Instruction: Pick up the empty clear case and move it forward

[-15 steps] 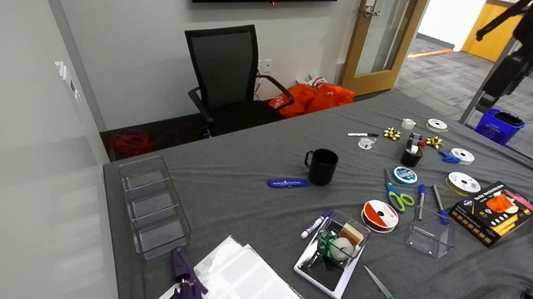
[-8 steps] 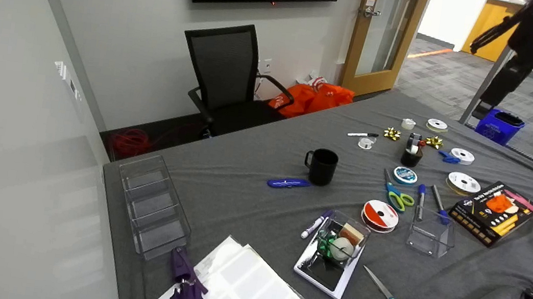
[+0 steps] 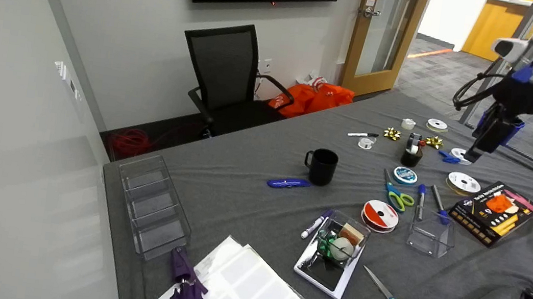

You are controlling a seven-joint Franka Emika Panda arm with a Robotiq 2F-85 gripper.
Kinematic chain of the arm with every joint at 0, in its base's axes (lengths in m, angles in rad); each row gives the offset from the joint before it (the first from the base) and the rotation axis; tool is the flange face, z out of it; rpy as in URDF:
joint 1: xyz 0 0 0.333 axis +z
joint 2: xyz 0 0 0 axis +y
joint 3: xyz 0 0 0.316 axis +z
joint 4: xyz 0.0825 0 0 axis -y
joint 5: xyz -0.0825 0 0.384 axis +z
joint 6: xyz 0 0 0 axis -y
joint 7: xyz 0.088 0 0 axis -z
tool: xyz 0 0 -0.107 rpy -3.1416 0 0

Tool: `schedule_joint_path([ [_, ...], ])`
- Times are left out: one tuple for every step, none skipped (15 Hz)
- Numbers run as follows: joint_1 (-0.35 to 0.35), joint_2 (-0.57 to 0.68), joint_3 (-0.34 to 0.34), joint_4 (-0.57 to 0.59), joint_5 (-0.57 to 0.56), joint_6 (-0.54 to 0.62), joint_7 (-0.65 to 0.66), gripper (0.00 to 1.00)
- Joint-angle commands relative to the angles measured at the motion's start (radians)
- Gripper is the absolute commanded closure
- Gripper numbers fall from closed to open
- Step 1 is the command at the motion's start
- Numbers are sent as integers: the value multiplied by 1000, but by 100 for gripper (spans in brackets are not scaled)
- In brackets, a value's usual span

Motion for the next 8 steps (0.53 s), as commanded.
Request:
schedule_joint_path([
  [12, -8, -57, -79, 49, 56, -92, 0],
  [4, -3, -71, -87, 48, 63, -110, 0],
  [3, -9, -74, -108, 34, 78, -130, 0],
  [3, 0, -55, -64, 31, 32, -80, 0],
  [2, 1, -61, -72, 32, 36, -86, 0],
  [2, 0, -61, -71, 32, 36, -84, 0],
  [2, 0, -59, -69, 31, 36, -83, 0],
  [2, 0, -58, -68, 31, 36, -82, 0],
])
